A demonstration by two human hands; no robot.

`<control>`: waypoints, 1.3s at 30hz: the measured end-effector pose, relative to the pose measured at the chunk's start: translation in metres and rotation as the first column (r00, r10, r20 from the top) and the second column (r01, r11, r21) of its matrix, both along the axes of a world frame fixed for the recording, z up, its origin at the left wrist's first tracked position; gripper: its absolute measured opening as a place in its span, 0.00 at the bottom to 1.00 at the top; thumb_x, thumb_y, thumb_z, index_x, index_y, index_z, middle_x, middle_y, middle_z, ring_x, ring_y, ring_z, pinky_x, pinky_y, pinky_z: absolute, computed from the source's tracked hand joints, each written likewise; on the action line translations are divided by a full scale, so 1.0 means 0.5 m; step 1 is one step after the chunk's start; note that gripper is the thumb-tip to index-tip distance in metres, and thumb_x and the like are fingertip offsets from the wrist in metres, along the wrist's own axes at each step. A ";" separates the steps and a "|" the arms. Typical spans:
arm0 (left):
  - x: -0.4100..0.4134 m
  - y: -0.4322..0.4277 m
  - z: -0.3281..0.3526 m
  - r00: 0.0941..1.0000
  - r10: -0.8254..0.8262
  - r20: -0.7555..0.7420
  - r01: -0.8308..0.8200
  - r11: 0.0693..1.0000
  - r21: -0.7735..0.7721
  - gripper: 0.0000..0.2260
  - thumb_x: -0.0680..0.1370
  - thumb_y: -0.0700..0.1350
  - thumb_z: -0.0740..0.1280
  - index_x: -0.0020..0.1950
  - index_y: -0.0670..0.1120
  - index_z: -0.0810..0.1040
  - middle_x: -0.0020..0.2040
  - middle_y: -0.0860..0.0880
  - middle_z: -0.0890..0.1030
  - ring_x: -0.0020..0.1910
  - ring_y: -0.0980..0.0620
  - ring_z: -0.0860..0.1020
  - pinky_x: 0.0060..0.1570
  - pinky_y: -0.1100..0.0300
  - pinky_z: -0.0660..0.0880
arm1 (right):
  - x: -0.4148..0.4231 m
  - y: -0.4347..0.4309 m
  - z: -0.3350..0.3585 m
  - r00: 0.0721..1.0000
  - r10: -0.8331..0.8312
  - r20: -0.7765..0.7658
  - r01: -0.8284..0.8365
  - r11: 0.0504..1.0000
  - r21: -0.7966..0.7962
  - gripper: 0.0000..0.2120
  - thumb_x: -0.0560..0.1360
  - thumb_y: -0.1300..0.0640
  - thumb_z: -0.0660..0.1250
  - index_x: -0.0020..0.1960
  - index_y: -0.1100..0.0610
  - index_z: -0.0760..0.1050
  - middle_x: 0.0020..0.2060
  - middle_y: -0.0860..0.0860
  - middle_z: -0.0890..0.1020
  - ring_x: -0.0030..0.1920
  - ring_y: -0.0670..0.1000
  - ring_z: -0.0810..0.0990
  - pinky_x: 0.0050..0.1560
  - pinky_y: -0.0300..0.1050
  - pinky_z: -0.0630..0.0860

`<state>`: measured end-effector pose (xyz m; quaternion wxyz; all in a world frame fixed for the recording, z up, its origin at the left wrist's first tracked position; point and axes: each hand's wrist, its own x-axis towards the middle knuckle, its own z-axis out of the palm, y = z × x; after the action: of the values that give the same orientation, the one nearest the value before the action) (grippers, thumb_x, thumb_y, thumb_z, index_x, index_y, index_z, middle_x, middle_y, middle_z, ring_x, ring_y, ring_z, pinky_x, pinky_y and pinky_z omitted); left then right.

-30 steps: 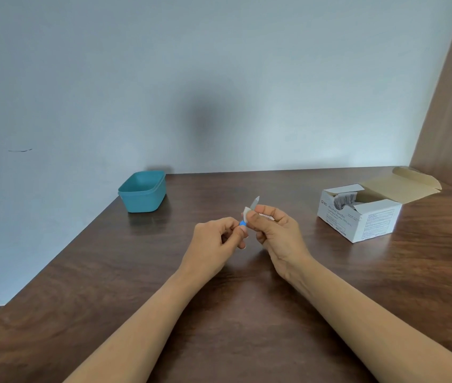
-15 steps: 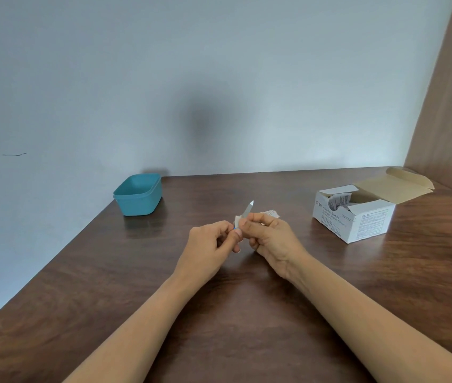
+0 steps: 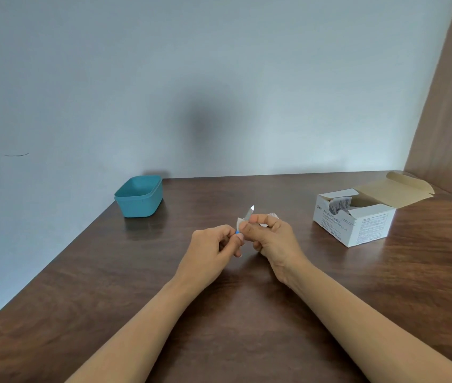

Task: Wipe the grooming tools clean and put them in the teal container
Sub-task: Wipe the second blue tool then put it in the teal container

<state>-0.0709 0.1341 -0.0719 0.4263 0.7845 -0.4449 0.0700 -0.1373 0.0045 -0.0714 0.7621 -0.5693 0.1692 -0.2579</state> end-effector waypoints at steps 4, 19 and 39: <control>-0.001 0.000 0.005 1.000 -0.018 -0.022 0.017 1.000 -0.021 0.09 0.79 0.48 0.65 0.43 0.48 0.82 0.33 0.56 0.83 0.31 0.56 0.78 0.35 0.65 0.75 | 0.001 -0.002 0.005 0.998 -0.057 0.012 0.057 0.998 0.034 0.14 0.66 0.60 0.77 0.49 0.60 0.79 0.36 0.50 0.85 0.37 0.46 0.79 0.39 0.40 0.70; -0.003 -0.001 0.005 0.999 -0.025 -0.041 0.024 0.999 -0.022 0.09 0.79 0.48 0.65 0.43 0.47 0.82 0.32 0.56 0.83 0.31 0.55 0.78 0.36 0.63 0.75 | 0.000 -0.006 0.008 0.997 -0.061 0.048 0.054 0.990 0.128 0.09 0.66 0.62 0.76 0.44 0.56 0.79 0.40 0.54 0.84 0.41 0.50 0.78 0.34 0.36 0.70; -0.011 -0.005 0.010 0.919 -0.056 -0.390 0.001 0.990 -0.139 0.09 0.82 0.45 0.59 0.50 0.46 0.78 0.38 0.49 0.84 0.31 0.58 0.77 0.36 0.67 0.75 | -0.003 -0.031 0.026 0.956 -0.237 0.171 0.137 0.881 0.452 0.05 0.71 0.65 0.71 0.45 0.58 0.77 0.31 0.47 0.84 0.30 0.41 0.81 0.25 0.30 0.69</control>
<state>-0.0766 0.1318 -0.0668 0.5605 0.7450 -0.3557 -0.0647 -0.1387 -0.0110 -0.0585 0.8552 -0.3332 0.1912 -0.3479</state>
